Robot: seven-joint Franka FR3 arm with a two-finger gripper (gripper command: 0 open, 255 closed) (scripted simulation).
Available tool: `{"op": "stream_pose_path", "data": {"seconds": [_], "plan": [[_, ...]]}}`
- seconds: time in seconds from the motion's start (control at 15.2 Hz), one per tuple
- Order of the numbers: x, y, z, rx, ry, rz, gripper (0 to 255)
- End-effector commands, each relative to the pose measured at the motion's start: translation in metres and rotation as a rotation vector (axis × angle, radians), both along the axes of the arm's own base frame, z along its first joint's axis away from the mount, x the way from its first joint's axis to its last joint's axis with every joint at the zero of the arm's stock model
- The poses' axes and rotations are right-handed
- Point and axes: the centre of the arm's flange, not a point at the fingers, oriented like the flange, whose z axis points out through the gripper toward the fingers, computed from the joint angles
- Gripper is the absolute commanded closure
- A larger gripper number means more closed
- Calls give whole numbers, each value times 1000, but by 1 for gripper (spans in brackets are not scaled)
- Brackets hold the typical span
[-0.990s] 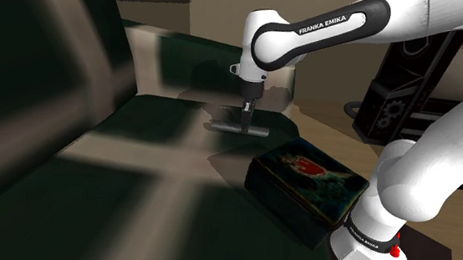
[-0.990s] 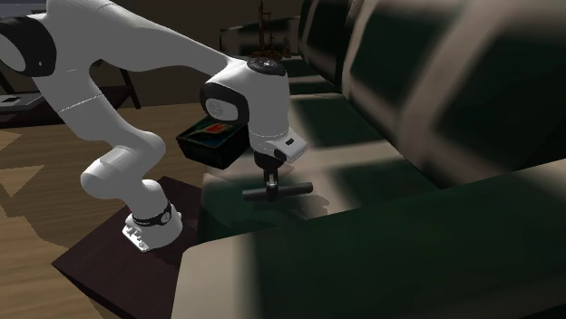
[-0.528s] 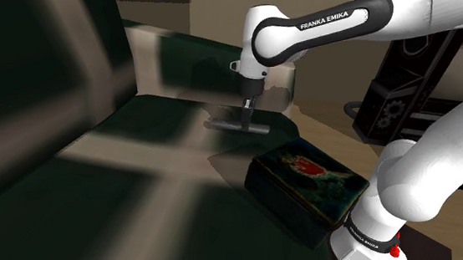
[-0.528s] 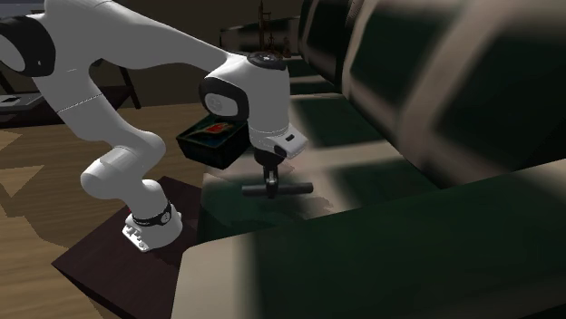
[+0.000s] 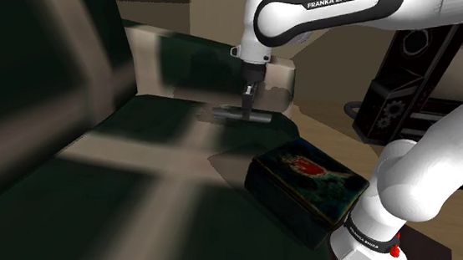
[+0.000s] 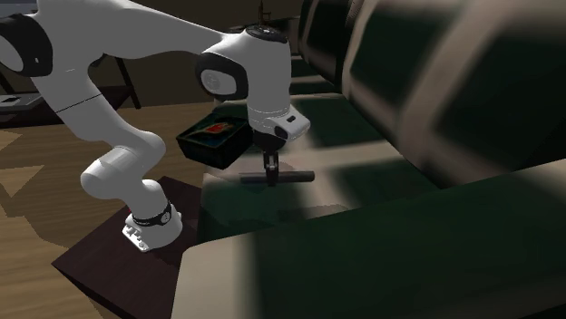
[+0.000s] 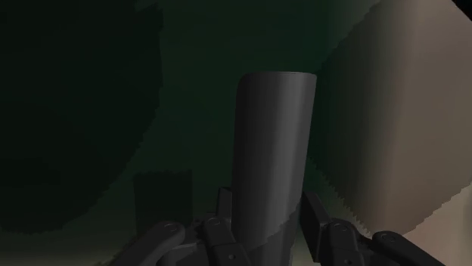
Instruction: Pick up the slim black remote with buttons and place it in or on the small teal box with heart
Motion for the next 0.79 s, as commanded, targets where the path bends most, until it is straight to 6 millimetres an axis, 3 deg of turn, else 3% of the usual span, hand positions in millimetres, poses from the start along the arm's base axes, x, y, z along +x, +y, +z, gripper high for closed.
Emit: {"op": "stream_pose_path", "data": {"seconds": [0.0,0.73], "plan": [[-2,-2,9,0,0,0,255],[-2,-2,68,0,0,0,255]]}}
